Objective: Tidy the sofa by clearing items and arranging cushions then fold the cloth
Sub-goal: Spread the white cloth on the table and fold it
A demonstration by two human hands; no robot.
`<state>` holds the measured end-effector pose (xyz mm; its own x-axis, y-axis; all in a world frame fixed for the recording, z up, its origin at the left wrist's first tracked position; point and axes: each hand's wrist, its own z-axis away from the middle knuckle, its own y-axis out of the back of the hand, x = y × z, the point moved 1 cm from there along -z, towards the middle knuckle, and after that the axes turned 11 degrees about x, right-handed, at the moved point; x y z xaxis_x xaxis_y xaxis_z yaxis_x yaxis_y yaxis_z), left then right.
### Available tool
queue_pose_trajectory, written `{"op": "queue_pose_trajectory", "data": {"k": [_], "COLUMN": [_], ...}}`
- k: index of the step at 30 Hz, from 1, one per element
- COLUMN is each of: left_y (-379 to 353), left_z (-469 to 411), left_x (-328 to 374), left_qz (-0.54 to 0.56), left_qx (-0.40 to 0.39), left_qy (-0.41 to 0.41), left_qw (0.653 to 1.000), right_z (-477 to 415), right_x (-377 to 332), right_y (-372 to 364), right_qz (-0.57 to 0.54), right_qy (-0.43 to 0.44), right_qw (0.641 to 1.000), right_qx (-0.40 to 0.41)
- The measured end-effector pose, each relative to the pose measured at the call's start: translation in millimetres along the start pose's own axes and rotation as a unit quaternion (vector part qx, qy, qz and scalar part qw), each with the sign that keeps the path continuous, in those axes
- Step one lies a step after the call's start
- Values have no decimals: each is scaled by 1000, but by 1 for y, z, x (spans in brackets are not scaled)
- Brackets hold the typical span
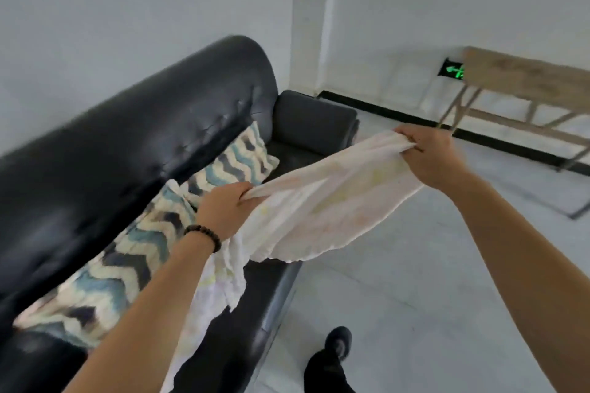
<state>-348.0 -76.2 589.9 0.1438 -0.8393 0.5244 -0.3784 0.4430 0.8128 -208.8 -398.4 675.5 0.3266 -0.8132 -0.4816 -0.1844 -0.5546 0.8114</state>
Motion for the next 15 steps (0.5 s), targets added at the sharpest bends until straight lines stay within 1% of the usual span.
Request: {"op": "queue_pose_trajectory", "data": {"k": [3, 5, 8, 10, 12, 15], "left_y": [-62, -95, -132, -153, -175, -205], "left_z": [3, 6, 4, -3, -16, -41], "left_x": [60, 105, 182, 239, 296, 378], "left_qz": [20, 52, 112, 151, 178, 208], "left_qx": [-80, -106, -91, -67, -48, -22], "left_qy": [-31, -43, -95, -139, -168, -200], "left_qw": [996, 992, 985, 976, 968, 957], "right_z": [41, 68, 100, 114, 121, 127], "right_x": [87, 138, 210, 252, 295, 352], "right_y": [61, 95, 127, 139, 148, 163], "right_qz": [18, 9, -20, -55, -103, -131], "right_qy": [-94, -155, -227, -268, -303, -301], "right_qw": [993, 981, 954, 937, 925, 937], "right_qx": [66, 119, 194, 218, 203, 122]}}
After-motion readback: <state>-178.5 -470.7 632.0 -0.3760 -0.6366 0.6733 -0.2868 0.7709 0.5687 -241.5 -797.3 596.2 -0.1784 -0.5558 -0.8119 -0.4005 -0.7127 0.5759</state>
